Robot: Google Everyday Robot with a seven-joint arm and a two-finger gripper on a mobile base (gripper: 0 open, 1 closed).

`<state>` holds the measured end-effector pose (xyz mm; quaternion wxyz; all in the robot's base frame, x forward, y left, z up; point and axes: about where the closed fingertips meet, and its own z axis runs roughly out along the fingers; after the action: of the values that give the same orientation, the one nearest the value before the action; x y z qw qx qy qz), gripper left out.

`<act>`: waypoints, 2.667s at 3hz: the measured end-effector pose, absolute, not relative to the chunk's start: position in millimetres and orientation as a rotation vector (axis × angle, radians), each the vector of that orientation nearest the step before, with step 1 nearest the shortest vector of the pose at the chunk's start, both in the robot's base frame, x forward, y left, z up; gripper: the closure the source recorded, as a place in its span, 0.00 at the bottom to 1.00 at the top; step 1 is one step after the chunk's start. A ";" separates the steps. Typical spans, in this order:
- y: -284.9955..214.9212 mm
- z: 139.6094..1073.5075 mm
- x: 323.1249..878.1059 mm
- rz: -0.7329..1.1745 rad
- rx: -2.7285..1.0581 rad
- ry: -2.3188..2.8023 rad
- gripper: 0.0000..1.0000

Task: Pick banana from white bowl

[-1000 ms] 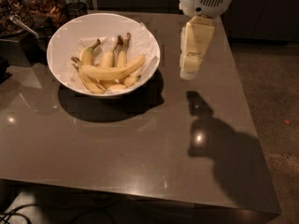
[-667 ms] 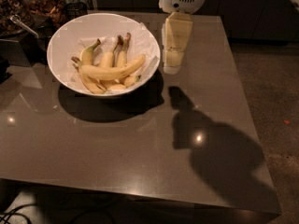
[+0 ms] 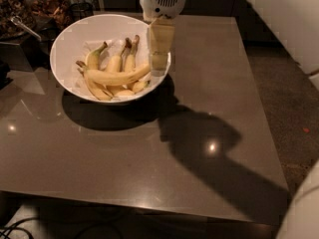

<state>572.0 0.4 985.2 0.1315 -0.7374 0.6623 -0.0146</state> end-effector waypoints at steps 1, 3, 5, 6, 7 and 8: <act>15.9 968.7 583.0 -0.006 -2.161 1.938 0.19; 47.6 936.0 599.3 0.039 -2.210 1.967 0.27; 81.7 909.6 599.7 0.034 -2.313 1.945 0.33; 91.5 898.2 602.2 0.038 -2.343 1.947 0.33; 90.5 887.9 608.6 0.010 -2.370 1.955 0.32; 88.9 881.1 607.6 -0.041 -2.410 1.929 0.50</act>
Offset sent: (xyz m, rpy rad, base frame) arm 0.0034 0.0187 -0.0574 -0.1171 0.2305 -0.0009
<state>607.6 88.9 881.1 0.0269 -0.7803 0.6246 -0.0134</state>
